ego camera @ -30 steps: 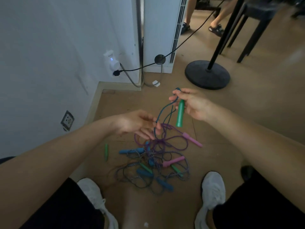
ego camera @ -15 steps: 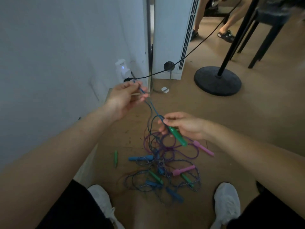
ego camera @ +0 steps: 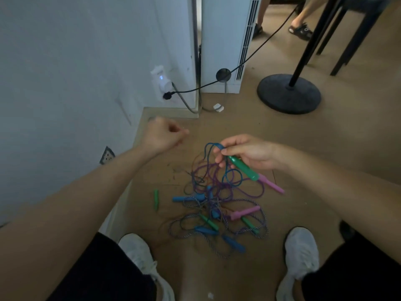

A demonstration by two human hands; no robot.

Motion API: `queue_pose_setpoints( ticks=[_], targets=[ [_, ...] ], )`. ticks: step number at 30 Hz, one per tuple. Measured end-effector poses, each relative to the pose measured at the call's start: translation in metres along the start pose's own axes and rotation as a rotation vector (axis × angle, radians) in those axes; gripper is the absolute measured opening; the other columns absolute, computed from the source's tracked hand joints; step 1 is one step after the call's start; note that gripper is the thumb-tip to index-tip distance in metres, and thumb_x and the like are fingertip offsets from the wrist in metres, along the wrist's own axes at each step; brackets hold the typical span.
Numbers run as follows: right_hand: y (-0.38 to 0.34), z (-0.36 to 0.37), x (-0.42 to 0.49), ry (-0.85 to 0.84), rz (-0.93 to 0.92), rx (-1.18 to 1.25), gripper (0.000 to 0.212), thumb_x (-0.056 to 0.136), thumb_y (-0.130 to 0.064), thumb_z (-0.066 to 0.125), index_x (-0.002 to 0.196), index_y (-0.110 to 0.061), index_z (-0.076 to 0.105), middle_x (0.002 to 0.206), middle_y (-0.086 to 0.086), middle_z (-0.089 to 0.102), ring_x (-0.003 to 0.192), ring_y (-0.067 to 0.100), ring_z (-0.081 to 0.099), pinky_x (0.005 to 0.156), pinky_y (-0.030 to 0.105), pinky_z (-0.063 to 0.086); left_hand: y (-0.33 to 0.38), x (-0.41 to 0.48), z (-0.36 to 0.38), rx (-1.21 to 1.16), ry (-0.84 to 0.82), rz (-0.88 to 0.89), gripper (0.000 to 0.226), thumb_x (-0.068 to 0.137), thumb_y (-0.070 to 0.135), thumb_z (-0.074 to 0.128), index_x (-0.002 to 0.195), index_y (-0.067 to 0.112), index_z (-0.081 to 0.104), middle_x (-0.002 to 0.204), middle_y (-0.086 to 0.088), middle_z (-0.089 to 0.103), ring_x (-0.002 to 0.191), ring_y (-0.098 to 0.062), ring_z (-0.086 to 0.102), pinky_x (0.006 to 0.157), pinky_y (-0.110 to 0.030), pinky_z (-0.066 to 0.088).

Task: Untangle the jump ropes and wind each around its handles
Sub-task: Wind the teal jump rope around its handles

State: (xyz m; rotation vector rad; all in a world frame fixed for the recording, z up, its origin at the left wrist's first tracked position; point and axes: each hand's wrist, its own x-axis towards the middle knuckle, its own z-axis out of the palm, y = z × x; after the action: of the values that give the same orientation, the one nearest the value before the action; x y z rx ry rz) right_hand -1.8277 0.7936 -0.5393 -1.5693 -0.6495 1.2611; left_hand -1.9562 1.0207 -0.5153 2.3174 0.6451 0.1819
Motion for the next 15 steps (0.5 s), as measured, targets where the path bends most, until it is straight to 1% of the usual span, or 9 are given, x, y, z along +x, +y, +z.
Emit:
queue_pose_setpoints(
  ticks=[1, 3, 4, 5, 8, 9, 12, 13, 15],
  targets=[
    [-0.002, 0.000, 0.000, -0.003, -0.014, 0.002, 0.025, 0.098, 0.000, 0.049, 0.120, 0.004, 0.060, 0.098, 0.012, 0.072, 0.090, 0.025, 0.067, 0.076, 0.032, 0.049, 0.007, -0.004, 0.007, -0.010, -0.075, 0.112, 0.009, 0.088, 0.031, 0.075, 0.087, 0.022, 0.073, 0.082, 0.007, 0.072, 0.076, -0.007, 0.068, 0.081, -0.031, 0.058],
    [-0.005, 0.002, -0.001, -0.019, -0.031, -0.004, 0.025, 0.097, 0.001, 0.050, 0.119, 0.004, 0.061, 0.099, 0.013, 0.072, 0.090, 0.024, 0.067, 0.076, 0.031, 0.049, 0.016, -0.011, 0.018, -0.031, -0.247, 0.283, 0.026, 0.085, 0.024, 0.077, 0.110, 0.021, 0.069, 0.102, 0.010, 0.070, 0.093, -0.005, 0.065, 0.084, -0.025, 0.054],
    [-0.006, 0.002, -0.001, -0.031, -0.038, -0.003, 0.025, 0.097, 0.001, 0.050, 0.118, 0.004, 0.062, 0.100, 0.013, 0.072, 0.090, 0.024, 0.067, 0.077, 0.031, 0.049, 0.017, -0.013, 0.023, -0.043, -0.305, 0.339, 0.031, 0.084, 0.020, 0.078, 0.114, 0.020, 0.069, 0.106, 0.010, 0.070, 0.097, -0.007, 0.065, 0.084, -0.023, 0.054],
    [-0.006, 0.002, -0.001, -0.044, -0.045, 0.000, 0.024, 0.097, 0.001, 0.051, 0.117, 0.004, 0.064, 0.101, 0.014, 0.072, 0.091, 0.025, 0.067, 0.078, 0.032, 0.048, 0.016, -0.014, 0.028, -0.043, -0.315, 0.385, 0.030, 0.084, 0.017, 0.079, 0.112, 0.019, 0.070, 0.104, 0.009, 0.072, 0.096, -0.007, 0.067, 0.081, -0.022, 0.054],
    [-0.008, 0.000, -0.004, -0.059, -0.053, -0.011, 0.024, 0.097, 0.001, 0.051, 0.114, -0.003, 0.067, 0.096, 0.012, 0.072, 0.089, 0.022, 0.066, 0.075, 0.029, 0.048, 0.014, -0.013, 0.034, -0.015, -0.182, 0.473, 0.015, 0.080, 0.019, 0.083, 0.094, 0.019, 0.076, 0.082, 0.009, 0.074, 0.075, -0.002, 0.068, 0.071, -0.023, 0.055],
    [-0.009, -0.001, -0.005, -0.056, -0.047, -0.014, 0.024, 0.097, 0.000, 0.051, 0.114, -0.005, 0.067, 0.094, 0.010, 0.072, 0.087, 0.021, 0.067, 0.073, 0.028, 0.049, 0.014, -0.011, 0.033, -0.007, -0.141, 0.484, 0.012, 0.080, 0.020, 0.083, 0.090, 0.020, 0.078, 0.078, 0.010, 0.074, 0.071, -0.002, 0.068, 0.069, -0.023, 0.055],
    [-0.012, -0.007, -0.008, -0.063, 0.000, -0.013, 0.024, 0.096, 0.002, 0.053, 0.114, -0.006, 0.065, 0.095, 0.008, 0.073, 0.087, 0.018, 0.068, 0.069, 0.024, 0.052, 0.012, -0.004, 0.024, -0.025, -0.096, 0.493, 0.009, 0.079, 0.021, 0.083, 0.087, 0.020, 0.080, 0.079, 0.011, 0.076, 0.070, -0.002, 0.069, 0.069, -0.023, 0.055],
    [-0.012, -0.009, -0.009, -0.077, 0.020, -0.018, 0.024, 0.096, 0.001, 0.053, 0.115, -0.006, 0.065, 0.097, 0.008, 0.073, 0.088, 0.017, 0.068, 0.068, 0.024, 0.053, 0.011, -0.002, 0.020, -0.038, -0.082, 0.470, 0.009, 0.079, 0.020, 0.083, 0.087, 0.021, 0.081, 0.079, 0.012, 0.075, 0.070, 0.000, 0.069, 0.069, -0.023, 0.054],
    [-0.011, -0.012, -0.010, -0.097, 0.046, -0.047, 0.024, 0.096, 0.001, 0.052, 0.116, -0.005, 0.064, 0.101, 0.010, 0.072, 0.090, 0.019, 0.068, 0.072, 0.028, 0.052, 0.007, 0.002, 0.014, -0.086, -0.047, 0.391, 0.009, 0.079, 0.019, 0.083, 0.087, 0.020, 0.081, 0.078, 0.013, 0.075, 0.067, 0.003, 0.067, 0.070, -0.023, 0.054]
  ],
)
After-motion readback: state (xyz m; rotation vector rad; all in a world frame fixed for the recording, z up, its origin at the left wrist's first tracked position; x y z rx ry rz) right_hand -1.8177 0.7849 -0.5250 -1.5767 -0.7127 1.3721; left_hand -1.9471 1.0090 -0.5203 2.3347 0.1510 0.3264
